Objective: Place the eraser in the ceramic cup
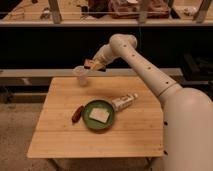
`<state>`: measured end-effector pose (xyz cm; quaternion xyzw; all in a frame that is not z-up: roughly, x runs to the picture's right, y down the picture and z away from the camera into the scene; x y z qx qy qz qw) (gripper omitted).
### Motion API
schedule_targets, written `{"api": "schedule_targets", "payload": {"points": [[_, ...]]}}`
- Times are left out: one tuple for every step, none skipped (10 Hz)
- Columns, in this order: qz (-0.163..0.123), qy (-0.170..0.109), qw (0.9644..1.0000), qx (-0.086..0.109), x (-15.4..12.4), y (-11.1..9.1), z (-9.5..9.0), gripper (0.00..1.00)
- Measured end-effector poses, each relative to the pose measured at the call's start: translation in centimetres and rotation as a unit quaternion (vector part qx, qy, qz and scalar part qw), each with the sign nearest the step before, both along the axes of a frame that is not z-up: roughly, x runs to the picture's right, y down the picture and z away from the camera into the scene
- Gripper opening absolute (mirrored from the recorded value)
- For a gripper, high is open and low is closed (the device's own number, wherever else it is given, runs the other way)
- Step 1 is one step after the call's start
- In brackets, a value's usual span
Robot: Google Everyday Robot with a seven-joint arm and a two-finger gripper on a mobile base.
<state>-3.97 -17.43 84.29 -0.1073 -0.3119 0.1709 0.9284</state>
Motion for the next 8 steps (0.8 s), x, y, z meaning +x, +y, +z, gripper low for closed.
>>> {"api": "schedule_targets", "payload": {"points": [[0.015, -0.024, 0.9996, 0.000, -0.1, -0.6, 1.1, 0.14], [0.018, -0.036, 0.9992, 0.003, -0.8, -1.3, 1.6, 0.14], [0.018, -0.042, 0.9990, 0.005, -1.4, -1.6, 1.9, 0.14], [0.015, -0.041, 0.9990, 0.006, -1.8, -1.9, 1.9, 0.14], [0.009, -0.037, 0.9993, 0.005, -2.2, -2.3, 2.1, 0.14], [0.006, -0.035, 0.9994, 0.003, -2.5, -2.7, 2.2, 0.14], [0.003, -0.036, 0.9993, 0.000, -3.0, -2.9, 2.5, 0.14], [0.002, -0.039, 0.9992, -0.001, -3.5, -3.3, 2.8, 0.14]]}}
